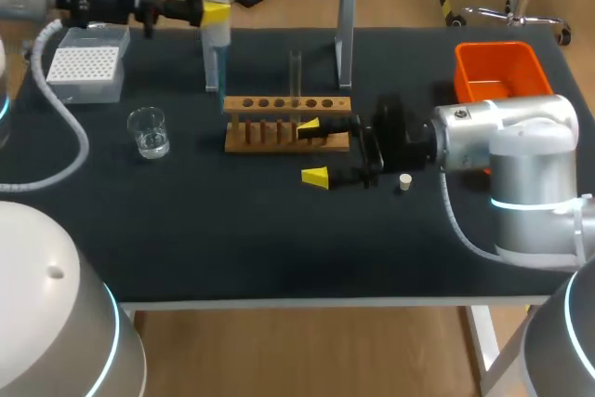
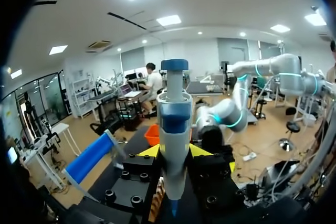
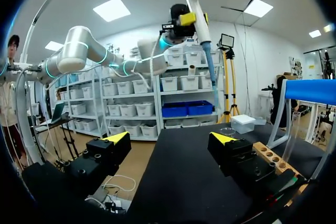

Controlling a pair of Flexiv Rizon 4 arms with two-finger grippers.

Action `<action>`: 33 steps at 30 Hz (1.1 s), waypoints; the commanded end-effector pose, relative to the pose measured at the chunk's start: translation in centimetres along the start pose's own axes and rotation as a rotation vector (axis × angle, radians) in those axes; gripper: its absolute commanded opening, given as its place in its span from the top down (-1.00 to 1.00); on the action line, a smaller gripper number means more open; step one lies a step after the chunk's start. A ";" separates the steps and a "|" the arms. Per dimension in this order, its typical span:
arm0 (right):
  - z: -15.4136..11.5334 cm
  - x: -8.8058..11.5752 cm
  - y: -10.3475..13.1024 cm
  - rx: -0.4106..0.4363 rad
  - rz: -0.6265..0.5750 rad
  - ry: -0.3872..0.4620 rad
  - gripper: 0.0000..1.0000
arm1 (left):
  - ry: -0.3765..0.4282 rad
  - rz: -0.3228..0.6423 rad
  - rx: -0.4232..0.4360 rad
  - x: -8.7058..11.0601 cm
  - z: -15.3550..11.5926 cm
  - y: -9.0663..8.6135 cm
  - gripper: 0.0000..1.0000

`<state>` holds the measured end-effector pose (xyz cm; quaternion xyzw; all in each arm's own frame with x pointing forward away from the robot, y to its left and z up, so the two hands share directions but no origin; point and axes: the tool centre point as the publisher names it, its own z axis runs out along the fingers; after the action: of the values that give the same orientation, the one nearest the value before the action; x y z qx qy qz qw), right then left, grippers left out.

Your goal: Invert the test tube, pick up the pipette, mount the tip to pipette, aspirate from beaker and dispense into the tube, eject the tip, return the pipette, and cap with the stopper.

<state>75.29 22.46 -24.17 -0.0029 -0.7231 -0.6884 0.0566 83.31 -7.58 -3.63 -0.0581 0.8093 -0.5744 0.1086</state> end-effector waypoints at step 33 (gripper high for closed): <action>-0.1 0.1 0.0 0.001 0.000 0.000 -1.00 | -0.056 -0.020 -0.032 -5.4 -4.2 3.7 1.00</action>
<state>75.29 22.46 -24.17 -0.0030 -0.7231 -0.6884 0.0566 87.57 -1.30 -5.15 -0.0848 0.8151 -0.5594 0.1241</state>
